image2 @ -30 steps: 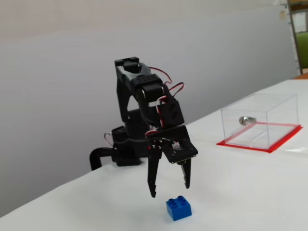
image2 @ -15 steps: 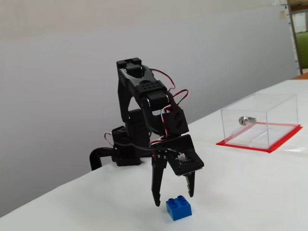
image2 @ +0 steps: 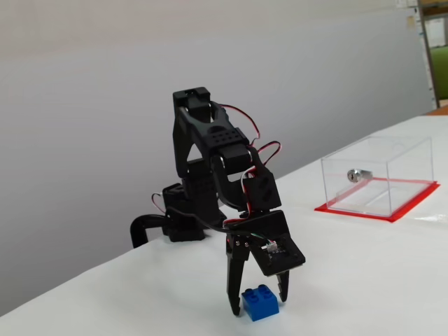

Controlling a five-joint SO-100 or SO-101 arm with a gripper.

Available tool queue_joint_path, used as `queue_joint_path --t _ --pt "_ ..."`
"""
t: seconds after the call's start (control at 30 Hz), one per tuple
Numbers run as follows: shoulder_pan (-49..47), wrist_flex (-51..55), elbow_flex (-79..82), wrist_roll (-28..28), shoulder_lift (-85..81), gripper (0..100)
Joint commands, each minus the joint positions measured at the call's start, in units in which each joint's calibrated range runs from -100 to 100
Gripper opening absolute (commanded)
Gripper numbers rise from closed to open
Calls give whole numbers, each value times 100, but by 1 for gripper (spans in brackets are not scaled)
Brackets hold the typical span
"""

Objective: Pick the blue lego brick and place it into the transparent box

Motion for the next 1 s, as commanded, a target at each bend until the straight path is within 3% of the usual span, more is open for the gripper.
queue_joint_path --t 0.0,0.1,0.33,0.97 --pt "-57 -63 -337 -3 -86 28" --pt "-64 -63 -337 -3 -86 27" --pt "-72 -63 -337 12 -86 10" --pt "-168 -46 -346 49 -213 10"
